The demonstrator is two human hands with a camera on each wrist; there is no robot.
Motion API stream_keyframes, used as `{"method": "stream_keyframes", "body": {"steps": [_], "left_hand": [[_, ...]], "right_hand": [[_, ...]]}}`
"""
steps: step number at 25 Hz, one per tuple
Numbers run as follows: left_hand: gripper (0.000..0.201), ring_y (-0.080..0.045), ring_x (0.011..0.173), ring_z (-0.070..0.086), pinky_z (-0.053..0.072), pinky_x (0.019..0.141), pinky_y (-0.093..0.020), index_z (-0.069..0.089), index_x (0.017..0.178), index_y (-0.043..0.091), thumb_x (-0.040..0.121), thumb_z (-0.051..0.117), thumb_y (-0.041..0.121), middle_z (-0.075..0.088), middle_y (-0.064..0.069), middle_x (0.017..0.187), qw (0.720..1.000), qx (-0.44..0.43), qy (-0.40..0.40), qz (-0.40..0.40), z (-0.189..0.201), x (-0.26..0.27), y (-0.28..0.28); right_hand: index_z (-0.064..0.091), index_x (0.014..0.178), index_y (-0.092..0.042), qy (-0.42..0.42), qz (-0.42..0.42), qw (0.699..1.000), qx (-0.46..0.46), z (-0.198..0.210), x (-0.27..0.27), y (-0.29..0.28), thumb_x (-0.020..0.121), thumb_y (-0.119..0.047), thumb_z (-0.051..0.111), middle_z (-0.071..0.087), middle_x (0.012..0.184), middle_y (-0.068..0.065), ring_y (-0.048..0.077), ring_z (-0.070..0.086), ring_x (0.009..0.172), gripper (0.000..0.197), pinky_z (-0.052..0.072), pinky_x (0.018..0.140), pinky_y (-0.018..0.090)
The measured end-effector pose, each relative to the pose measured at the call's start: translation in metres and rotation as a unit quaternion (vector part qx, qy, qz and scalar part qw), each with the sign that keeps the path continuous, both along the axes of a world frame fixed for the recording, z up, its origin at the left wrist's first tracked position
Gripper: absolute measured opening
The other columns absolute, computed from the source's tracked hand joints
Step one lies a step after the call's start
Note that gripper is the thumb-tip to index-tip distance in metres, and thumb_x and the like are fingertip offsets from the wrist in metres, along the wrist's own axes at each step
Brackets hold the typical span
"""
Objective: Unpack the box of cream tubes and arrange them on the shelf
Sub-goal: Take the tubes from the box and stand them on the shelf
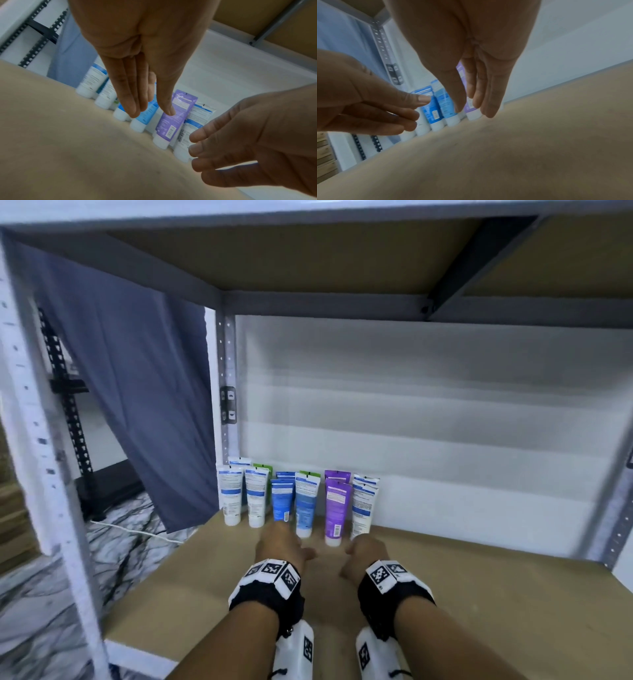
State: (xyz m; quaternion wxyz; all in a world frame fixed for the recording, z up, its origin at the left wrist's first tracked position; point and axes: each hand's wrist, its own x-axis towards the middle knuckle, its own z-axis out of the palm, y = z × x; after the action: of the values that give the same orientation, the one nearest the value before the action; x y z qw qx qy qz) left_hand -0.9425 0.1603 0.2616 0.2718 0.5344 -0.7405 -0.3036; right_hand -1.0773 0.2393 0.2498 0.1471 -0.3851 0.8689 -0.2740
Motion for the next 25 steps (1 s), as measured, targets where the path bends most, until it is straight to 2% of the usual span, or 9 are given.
{"method": "stream_keyframes", "body": {"steps": [3,7,9,11,13,17,22,24,25], "left_hand": [[0.035,-0.02,0.083,0.064,0.048,0.075,-0.023,0.067,0.084,0.015,0.065,0.085,0.037,0.068,-0.001,0.087,1.0,-0.007,0.004,0.024,-0.009,0.058,0.019],[0.03,-0.025,0.081,0.066,0.054,0.079,-0.03,0.061,0.07,0.017,0.067,0.083,0.036,0.07,-0.004,0.08,0.998,-0.015,0.016,0.055,-0.035,0.135,0.045],[0.03,-0.026,0.078,0.067,0.055,0.076,-0.032,0.058,0.065,0.017,0.067,0.082,0.034,0.07,-0.005,0.076,0.996,-0.03,0.013,0.086,-0.052,0.177,0.056],[0.025,-0.025,0.079,0.067,0.055,0.076,-0.031,0.06,0.067,0.017,0.071,0.079,0.032,0.07,-0.006,0.078,0.994,-0.023,-0.01,0.108,-0.073,0.219,0.065],[0.022,-0.026,0.08,0.067,0.055,0.074,-0.03,0.064,0.072,0.014,0.073,0.077,0.031,0.07,-0.007,0.08,0.992,-0.005,-0.042,0.121,-0.093,0.253,0.071],[0.019,-0.027,0.084,0.067,0.052,0.069,-0.03,0.069,0.08,0.011,0.076,0.077,0.028,0.071,-0.009,0.085,0.984,0.074,-0.109,0.121,-0.155,0.315,0.085],[0.03,-0.032,0.099,0.066,0.051,0.08,-0.032,0.071,0.094,0.009,0.076,0.076,0.032,0.07,-0.013,0.102,0.952,0.198,-0.176,0.153,-0.252,0.363,0.096],[0.036,-0.032,0.1,0.066,0.053,0.08,-0.032,0.069,0.1,0.008,0.075,0.076,0.033,0.07,-0.014,0.105,0.933,0.254,-0.189,0.172,-0.288,0.375,0.098],[0.037,-0.031,0.102,0.065,0.052,0.081,-0.03,0.068,0.104,0.009,0.077,0.074,0.033,0.069,-0.013,0.109,0.926,0.272,-0.192,0.177,-0.304,0.379,0.098]], "right_hand": [[0.067,0.11,-0.016,-0.002,0.051,0.999,0.009,0.0,0.053,0.011,0.079,-0.021,0.071,0.063,0.119,0.004,0.019,0.062,0.109,0.032,0.047,0.09,0.019],[0.066,0.08,-0.018,-0.043,0.103,0.993,-0.034,-0.02,0.135,0.018,0.073,-0.014,0.069,0.071,0.1,0.005,0.022,0.067,0.094,0.008,0.053,0.085,0.025],[0.061,0.068,-0.02,-0.057,0.15,0.986,-0.053,-0.03,0.179,0.025,0.07,-0.01,0.066,0.073,0.091,0.006,0.023,0.069,0.088,0.011,0.056,0.085,0.031],[0.065,0.069,-0.02,-0.066,0.191,0.977,-0.072,-0.04,0.22,0.033,0.069,-0.009,0.064,0.074,0.087,0.009,0.024,0.07,0.086,0.011,0.056,0.086,0.032],[0.073,0.08,-0.016,-0.045,0.227,0.972,-0.052,-0.053,0.251,0.039,0.074,-0.007,0.063,0.074,0.091,0.009,0.024,0.069,0.09,0.015,0.054,0.087,0.025],[0.07,0.08,-0.013,-0.034,0.277,0.959,0.048,-0.111,0.307,0.035,0.077,-0.006,0.063,0.072,0.096,0.013,0.029,0.067,0.093,0.01,0.055,0.087,0.035],[0.069,0.088,-0.009,-0.069,0.284,0.945,0.147,-0.209,0.342,0.024,0.082,-0.007,0.065,0.069,0.1,0.011,0.024,0.063,0.091,0.008,0.044,0.072,0.02],[0.063,0.073,-0.015,-0.071,0.273,0.942,0.181,-0.252,0.351,0.012,0.086,-0.004,0.058,0.069,0.108,0.016,0.028,0.064,0.101,0.017,0.047,0.08,0.024],[0.066,0.076,-0.014,-0.064,0.271,0.936,0.215,-0.267,0.355,0.007,0.088,-0.005,0.057,0.067,0.113,0.017,0.029,0.063,0.106,0.017,0.047,0.085,0.025]]}}
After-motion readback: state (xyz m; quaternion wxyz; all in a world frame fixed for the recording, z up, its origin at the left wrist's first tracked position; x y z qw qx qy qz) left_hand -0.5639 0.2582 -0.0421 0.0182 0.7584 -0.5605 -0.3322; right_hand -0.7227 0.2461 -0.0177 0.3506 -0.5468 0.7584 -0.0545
